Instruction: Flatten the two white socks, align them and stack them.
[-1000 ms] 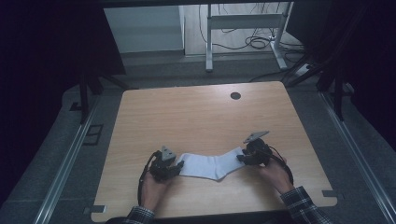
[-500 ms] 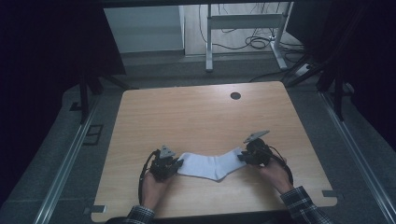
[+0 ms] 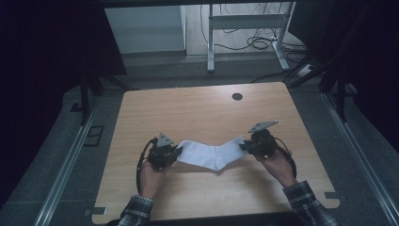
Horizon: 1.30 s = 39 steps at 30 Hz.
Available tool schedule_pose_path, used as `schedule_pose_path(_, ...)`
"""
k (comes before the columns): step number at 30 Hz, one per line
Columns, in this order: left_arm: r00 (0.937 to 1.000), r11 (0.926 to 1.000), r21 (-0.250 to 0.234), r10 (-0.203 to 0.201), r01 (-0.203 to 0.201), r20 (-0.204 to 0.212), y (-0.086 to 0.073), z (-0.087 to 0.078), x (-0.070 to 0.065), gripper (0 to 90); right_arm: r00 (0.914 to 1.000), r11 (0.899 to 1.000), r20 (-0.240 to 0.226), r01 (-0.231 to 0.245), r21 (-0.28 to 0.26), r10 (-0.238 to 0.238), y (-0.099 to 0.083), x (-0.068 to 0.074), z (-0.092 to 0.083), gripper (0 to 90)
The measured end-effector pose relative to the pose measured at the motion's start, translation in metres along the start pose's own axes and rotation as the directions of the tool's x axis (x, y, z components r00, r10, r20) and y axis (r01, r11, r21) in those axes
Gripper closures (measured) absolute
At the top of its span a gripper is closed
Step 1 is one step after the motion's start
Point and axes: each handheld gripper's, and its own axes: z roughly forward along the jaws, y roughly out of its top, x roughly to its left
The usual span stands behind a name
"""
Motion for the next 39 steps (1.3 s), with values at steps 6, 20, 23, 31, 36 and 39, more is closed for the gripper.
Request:
schedule_pose_path(6,0.9998,1.0,-0.005,0.003,-0.003,-0.02,0.019,0.006,0.008,81.6,0.9994,1.0,0.034,-0.004,-0.012,0.005,0.021,-0.011,0.001,75.9)
schedule_pose_path(20,0.9965,0.998,0.061,-0.013,0.018,-0.082,0.024,0.046,0.035,81.2,0.9984,0.999,0.044,-0.037,0.019,0.036,0.036,-0.031,0.042,75.7)
schedule_pose_path(23,0.9951,0.9977,0.061,-0.023,0.028,-0.096,0.021,0.052,0.039,81.2,0.998,0.999,0.05,-0.041,0.022,0.04,0.037,-0.034,0.051,75.7)
schedule_pose_path(31,0.9931,0.9954,0.089,-0.026,0.036,-0.115,0.013,0.065,0.043,80.6,0.9966,0.998,0.058,-0.06,0.034,0.058,0.03,-0.041,0.072,75.0)
schedule_pose_path(36,0.9906,0.9925,0.118,-0.016,0.032,-0.136,0.006,0.073,0.044,75.0,0.9966,0.998,0.075,-0.038,0.054,0.034,0.023,-0.042,0.083,71.1)
schedule_pose_path(39,0.987,0.9932,0.104,-0.036,0.053,-0.157,0.002,0.075,0.045,68.4,0.996,0.998,0.079,-0.046,0.044,0.042,0.021,-0.043,0.084,67.0)
